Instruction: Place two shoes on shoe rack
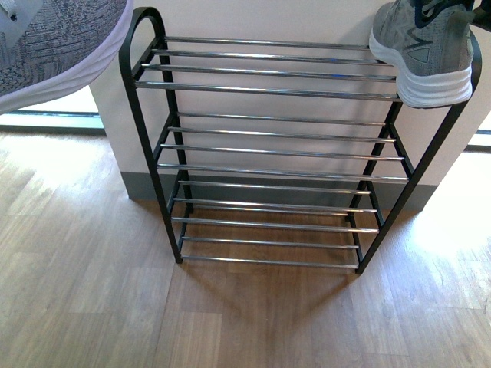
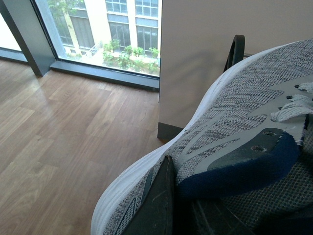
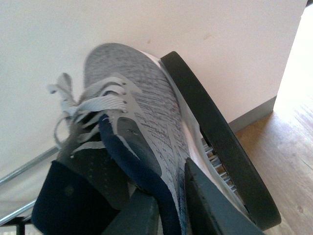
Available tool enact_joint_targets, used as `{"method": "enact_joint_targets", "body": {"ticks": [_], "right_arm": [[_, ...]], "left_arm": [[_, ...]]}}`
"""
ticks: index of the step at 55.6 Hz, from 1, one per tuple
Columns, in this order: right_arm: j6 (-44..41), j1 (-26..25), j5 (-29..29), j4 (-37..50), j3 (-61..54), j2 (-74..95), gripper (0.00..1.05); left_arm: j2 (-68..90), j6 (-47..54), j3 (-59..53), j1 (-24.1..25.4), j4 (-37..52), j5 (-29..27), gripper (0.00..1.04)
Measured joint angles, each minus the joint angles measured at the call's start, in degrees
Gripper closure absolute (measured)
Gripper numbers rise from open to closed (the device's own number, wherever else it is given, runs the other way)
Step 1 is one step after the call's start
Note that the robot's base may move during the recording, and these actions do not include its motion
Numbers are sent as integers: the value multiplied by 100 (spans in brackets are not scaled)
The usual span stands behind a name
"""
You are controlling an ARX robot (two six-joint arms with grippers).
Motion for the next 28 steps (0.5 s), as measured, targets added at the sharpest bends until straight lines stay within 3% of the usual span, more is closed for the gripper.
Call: {"method": "enact_joint_targets", "body": {"ticks": [17,22,28], "right_arm": [[-328,-37,-629,365,-608,-820,19],[-365,-57,-809,472,-774,-1038,8],[-428,-105,-1010,621,-1054,-1327,9]], "left_arm": [[0,0,2,0,0,0,103],[0,0,2,0,0,2,103],[0,0,2,0,0,0,103]]}}
